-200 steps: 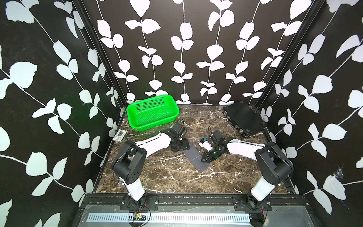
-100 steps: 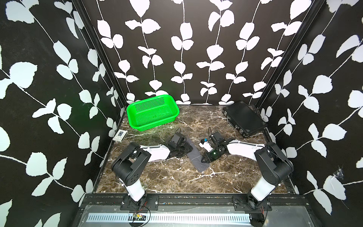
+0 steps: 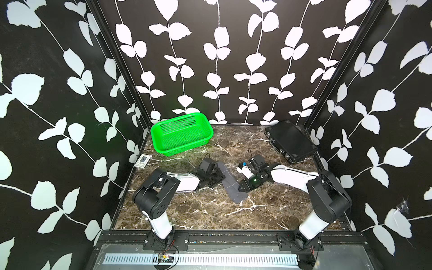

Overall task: Roll up the pillowcase
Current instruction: Pick up the pillowcase at the center of the board.

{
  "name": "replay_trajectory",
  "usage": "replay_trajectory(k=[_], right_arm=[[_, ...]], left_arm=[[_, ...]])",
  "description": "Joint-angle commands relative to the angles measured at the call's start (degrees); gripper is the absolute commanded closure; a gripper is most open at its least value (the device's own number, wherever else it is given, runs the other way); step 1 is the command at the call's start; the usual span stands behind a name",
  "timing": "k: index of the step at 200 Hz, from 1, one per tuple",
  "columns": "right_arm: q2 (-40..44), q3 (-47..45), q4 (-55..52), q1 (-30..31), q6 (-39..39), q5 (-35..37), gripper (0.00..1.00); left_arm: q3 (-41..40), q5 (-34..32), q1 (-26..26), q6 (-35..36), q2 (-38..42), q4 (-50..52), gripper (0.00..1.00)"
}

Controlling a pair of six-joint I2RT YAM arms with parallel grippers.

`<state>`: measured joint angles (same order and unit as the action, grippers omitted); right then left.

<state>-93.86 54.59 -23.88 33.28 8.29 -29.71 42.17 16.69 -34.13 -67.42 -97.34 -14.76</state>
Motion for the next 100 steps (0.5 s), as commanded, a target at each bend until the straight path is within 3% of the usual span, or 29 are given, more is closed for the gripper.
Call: replay_trajectory(k=[1,44,100], right_arm=[[5.9,4.5,-2.4,-1.2,-1.0,4.2,0.53],[11.6,8.4,-3.7,-5.6,-1.7,9.2,0.46],[12.7,10.1,-2.6,-7.6,0.2,13.6,0.39]], left_arm=[[3.6,-1.0,3.5,2.2,5.2,1.7,1.00],[15.4,-0.8,11.6,10.7,12.4,15.8,1.00],[19.1,-21.5,17.8,3.7,16.5,10.7,1.00]])
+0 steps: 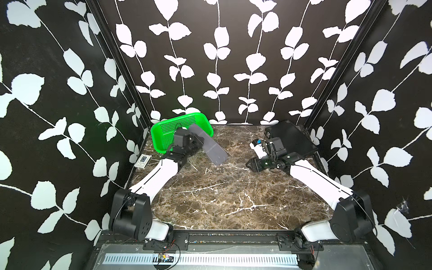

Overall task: Roll up the pillowcase
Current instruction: Pick up the pillowcase at the center of the board.

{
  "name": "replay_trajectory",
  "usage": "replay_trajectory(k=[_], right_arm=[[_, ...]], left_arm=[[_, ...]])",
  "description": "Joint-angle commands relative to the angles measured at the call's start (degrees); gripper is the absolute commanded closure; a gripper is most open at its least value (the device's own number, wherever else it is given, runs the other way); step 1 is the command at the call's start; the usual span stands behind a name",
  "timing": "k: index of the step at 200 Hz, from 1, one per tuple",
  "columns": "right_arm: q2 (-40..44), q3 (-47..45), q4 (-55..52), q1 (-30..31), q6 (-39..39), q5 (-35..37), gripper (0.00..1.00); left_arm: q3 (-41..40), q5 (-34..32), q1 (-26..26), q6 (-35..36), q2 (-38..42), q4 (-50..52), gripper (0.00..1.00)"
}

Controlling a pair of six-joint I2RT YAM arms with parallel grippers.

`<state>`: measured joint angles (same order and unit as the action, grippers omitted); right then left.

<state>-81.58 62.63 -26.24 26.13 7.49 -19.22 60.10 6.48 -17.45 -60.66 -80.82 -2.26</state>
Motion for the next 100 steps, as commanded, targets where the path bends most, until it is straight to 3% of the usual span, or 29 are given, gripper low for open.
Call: replay_trajectory(k=[1,43,100], right_arm=[[0.4,2.2,-0.2,-0.4,1.1,3.3,0.39],[-0.2,4.2,0.0,-1.2,1.7,6.4,0.35],[-2.4,7.2,0.6,-2.0,2.7,7.2,0.35]], left_arm=[[1.2,-11.8,1.2,-3.2,-0.1,-2.0,1.00],[7.1,-22.4,4.2,-9.4,-8.5,-9.6,1.00],[28.5,-22.2,6.8,-10.8,-27.9,-14.3,1.00]])
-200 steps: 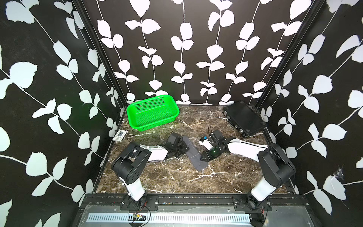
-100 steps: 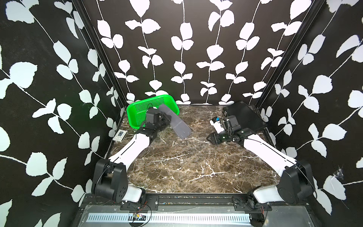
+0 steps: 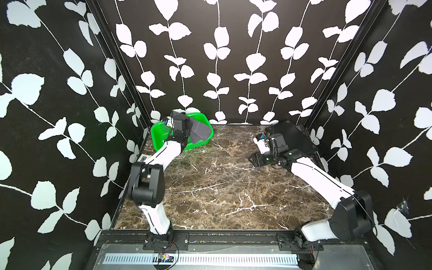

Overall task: Roll up the pillowcase
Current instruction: Pick up the pillowcase at the center of the board, then place the pillowcase in the bin.

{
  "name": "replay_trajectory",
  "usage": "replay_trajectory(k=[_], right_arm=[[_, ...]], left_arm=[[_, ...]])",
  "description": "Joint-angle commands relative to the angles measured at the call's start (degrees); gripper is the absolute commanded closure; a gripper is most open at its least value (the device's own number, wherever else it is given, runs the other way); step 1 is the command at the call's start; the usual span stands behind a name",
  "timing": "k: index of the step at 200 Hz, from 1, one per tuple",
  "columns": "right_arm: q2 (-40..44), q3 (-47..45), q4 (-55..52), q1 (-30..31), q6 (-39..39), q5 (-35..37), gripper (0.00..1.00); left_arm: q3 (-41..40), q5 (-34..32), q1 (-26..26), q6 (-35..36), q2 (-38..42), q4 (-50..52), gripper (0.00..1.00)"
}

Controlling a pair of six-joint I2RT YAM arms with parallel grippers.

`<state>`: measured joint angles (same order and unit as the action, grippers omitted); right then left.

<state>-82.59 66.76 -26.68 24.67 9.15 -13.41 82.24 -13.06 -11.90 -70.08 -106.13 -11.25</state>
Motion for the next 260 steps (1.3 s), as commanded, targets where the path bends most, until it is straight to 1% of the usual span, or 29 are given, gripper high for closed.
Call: replay_trajectory(k=[1,14,32,40,51,63,69,97,105,114,117,127,147,170,191,225,243,260], right_arm=[[-1.5,3.1,1.0,-0.6,1.0,1.4,0.35],[-2.0,3.7,1.3,-0.8,0.8,1.7,0.35],[-3.2,4.3,1.5,-1.0,0.5,1.9,0.34],[-3.8,4.7,1.6,-1.1,0.4,1.8,0.34],[-4.7,5.3,1.7,-1.2,0.4,1.5,0.34],[-5.8,6.2,1.9,-1.2,0.4,1.2,0.34],[-6.5,6.7,1.8,-1.3,0.4,0.9,0.34],[-8.3,8.0,1.6,-1.3,-0.6,1.0,0.33],[-8.6,8.0,1.4,-1.3,-0.7,1.3,0.33],[-8.6,10.1,1.0,-1.4,-0.9,1.7,0.32],[-10.1,10.3,0.7,-1.4,-1.0,1.8,0.32],[-10.8,11.1,0.3,-1.4,-1.2,2.4,0.32],[-11.8,12.5,-0.4,-1.5,-1.7,3.4,0.31],[-12.2,13.2,-0.7,-1.7,-2.2,4.0,0.30],[-12.1,13.1,-0.9,-2.1,-2.6,4.1,0.30],[-12.3,12.5,-0.7,-2.7,-2.6,3.4,0.30],[-12.7,12.6,-0.4,-2.8,-2.4,3.0,0.30],[-13.1,12.9,-0.2,-3.1,-2.6,2.9,0.30]], left_arm=[[6.6,-2.7,1.4,-1.4,-2.9,-5.4,1.00],[9.0,-4.0,2.3,-1.5,-6.3,-8.2,1.00],[13.3,-3.7,3.9,-3.1,-11.6,-10.6,1.00],[16.3,-2.6,4.5,-3.3,-14.4,-11.9,1.00],[20.9,-0.9,5.1,-2.9,-17.8,-10.4,1.00],[21.7,-2.2,5.4,-3.4,-19.7,-11.2,1.00],[21.5,-1.8,6.0,-3.9,-20.6,-12.3,1.00],[18.2,-0.9,7.8,-5.8,-23.7,-16.1,1.00],[16.8,-1.1,7.9,-5.8,-23.7,-16.8,1.00],[16.0,-0.3,8.1,-5.1,-23.7,-16.9,1.00],[15.8,0.0,8.1,-5.0,-23.7,-16.9,1.00],[14.1,0.1,8.1,-5.2,-23.7,-18.1,1.00],[9.2,-1.7,8.2,-6.5,-23.0,-20.6,1.00],[5.7,-1.7,8.4,-5.2,-22.8,-20.8,1.00],[3.0,-1.7,8.7,-5.9,-22.6,-21.6,1.00],[0.8,-1.7,8.9,-6.3,-21.6,-17.6,1.00],[1.2,-0.7,9.2,-6.9,-21.7,-13.1,1.00],[1.2,-0.5,9.4,-6.6,-21.2,-9.4,0.94]])
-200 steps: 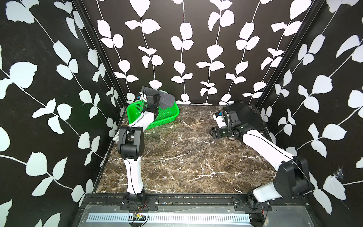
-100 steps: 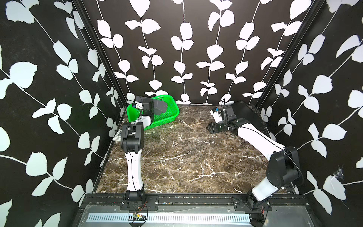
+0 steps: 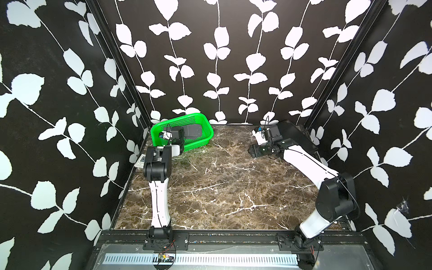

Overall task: Roll up the pillowcase
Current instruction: Place the pillowcase in the bin, then reset both arms

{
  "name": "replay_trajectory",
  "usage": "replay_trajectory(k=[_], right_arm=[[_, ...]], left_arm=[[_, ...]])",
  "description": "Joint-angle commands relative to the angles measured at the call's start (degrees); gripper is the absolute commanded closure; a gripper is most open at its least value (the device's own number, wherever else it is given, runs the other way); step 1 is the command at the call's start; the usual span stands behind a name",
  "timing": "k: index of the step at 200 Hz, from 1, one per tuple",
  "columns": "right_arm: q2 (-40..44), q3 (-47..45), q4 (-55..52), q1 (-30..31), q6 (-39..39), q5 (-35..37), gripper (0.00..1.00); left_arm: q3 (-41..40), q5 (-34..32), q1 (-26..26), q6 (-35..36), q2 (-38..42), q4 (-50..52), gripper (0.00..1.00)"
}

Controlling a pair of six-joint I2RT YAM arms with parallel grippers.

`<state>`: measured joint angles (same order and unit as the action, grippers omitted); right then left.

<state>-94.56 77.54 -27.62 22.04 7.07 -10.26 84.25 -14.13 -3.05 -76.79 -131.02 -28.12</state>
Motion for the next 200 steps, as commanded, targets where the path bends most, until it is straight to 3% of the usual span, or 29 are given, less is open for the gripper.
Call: replay_trajectory(k=[1,25,61,138,150,162,200], right_arm=[[-1.1,2.1,0.7,-0.4,-0.5,-0.3,0.30],[-1.8,2.4,0.9,-1.0,-0.6,-0.8,0.29],[-2.5,2.8,1.1,-2.1,-1.2,-1.5,0.29],[-2.1,2.5,1.0,-3.8,-2.3,-2.0,0.29],[-1.9,2.5,0.7,-4.0,-2.8,-1.6,0.29],[-1.6,2.7,0.6,-4.3,-3.2,-1.4,0.29],[-1.2,3.2,0.1,-4.8,-4.1,-0.9,0.28]], left_arm=[[-0.7,0.6,0.6,0.2,3.7,7.9,0.93],[3.3,3.9,0.9,1.4,3.1,16.4,0.78],[6.3,5.8,0.9,3.0,3.1,22.3,0.70],[11.8,8.6,0.9,13.5,7.4,33.9,0.33],[11.8,8.8,0.9,14.8,8.5,34.9,0.24],[11.9,9.0,0.9,15.7,9.4,35.8,0.02],[11.2,8.5,0.8,17.5,12.4,38.4,0.01]])
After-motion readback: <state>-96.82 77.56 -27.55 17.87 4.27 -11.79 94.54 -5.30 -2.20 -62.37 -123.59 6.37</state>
